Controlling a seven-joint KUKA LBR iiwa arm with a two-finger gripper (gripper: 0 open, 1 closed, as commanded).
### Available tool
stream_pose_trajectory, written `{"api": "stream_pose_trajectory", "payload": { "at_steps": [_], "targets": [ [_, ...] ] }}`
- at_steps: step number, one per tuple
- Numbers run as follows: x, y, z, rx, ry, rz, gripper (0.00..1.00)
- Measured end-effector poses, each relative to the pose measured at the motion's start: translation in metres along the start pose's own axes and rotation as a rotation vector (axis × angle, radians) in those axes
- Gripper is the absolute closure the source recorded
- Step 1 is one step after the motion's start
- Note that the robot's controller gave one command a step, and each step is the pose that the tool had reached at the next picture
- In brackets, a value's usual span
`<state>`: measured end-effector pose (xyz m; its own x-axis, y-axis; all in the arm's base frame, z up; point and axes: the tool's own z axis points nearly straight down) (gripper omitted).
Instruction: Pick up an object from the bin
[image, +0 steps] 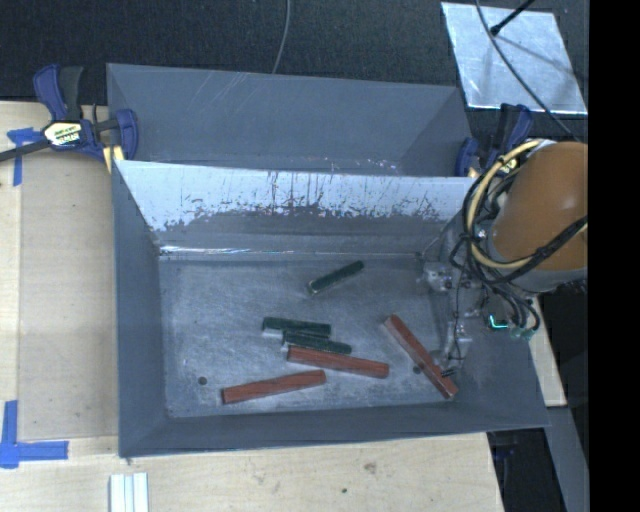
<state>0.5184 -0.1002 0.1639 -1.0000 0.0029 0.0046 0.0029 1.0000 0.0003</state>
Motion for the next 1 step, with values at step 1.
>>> {"api": "stream_pose_trajectory", "payload": {
  "at_steps": [1],
  "targets": [
    [-0.0010,0.0001,-0.0029,0.001,-0.005,-0.001,0.00]
  ]
}}
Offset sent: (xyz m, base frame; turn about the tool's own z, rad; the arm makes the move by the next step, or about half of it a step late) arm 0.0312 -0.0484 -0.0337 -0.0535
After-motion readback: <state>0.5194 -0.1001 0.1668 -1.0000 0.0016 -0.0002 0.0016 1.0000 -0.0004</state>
